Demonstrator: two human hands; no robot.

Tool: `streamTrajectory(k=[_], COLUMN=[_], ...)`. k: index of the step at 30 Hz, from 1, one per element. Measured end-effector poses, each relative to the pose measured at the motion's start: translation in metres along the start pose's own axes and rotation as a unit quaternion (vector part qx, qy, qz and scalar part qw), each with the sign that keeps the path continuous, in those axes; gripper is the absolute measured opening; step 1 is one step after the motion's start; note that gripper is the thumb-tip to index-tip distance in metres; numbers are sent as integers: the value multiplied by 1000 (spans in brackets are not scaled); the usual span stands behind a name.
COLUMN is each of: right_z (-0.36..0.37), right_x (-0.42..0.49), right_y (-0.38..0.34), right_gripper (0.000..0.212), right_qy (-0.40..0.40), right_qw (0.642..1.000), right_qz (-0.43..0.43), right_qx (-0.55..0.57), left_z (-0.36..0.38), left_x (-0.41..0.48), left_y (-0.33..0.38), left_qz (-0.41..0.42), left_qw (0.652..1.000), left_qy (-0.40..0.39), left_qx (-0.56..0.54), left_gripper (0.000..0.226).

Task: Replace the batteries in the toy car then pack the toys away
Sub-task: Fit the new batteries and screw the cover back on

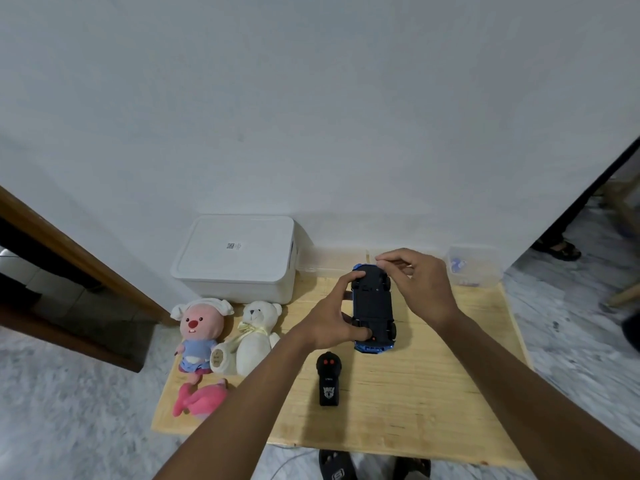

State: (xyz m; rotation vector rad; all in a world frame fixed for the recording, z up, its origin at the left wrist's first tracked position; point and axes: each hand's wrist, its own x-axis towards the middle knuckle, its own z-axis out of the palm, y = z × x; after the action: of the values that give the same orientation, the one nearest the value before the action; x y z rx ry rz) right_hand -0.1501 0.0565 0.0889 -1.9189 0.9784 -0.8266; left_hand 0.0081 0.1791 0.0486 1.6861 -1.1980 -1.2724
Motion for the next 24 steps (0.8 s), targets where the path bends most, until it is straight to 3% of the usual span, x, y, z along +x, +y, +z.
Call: streamTrajectory(k=[1, 6, 11, 13, 16, 19, 21, 24], right_z=[1, 4, -10, -15, -9, 2, 7, 11], right_x=[0, -3, 0, -2, -16, -31, -37, -44], right_y=[-1, -1, -13, -9, 8, 20, 22, 22], right_gripper=[3, 15, 10, 10, 30, 33, 28, 39], right_qy=[5, 23, 108, 90, 31, -26, -41, -46], right_qw=[1000, 995, 972, 970, 986, 982, 976, 970], right_qz=[8, 63, 108, 137, 162, 148, 155, 172], right_qx=[8, 69, 180, 179, 32, -112, -150, -166], left_z=[1, 3, 2, 2, 6, 12, 14, 17], left_x=[0, 3, 3, 4, 4, 8, 11, 12], left_y=[0, -2, -9, -11, -11, -10, -9, -5], left_qz=[1, 6, 4, -3, -19, -13, -11, -1], left_qw=[1000, 1000, 1000, 1000, 999, 999, 999, 998], left_qy=[1, -3, -14, -19, -16, 9, 24, 41], left_qx=[-2, 1, -4, -16, -25, -28, -33, -44], left_gripper=[100, 102, 110, 117, 120, 111, 106, 99])
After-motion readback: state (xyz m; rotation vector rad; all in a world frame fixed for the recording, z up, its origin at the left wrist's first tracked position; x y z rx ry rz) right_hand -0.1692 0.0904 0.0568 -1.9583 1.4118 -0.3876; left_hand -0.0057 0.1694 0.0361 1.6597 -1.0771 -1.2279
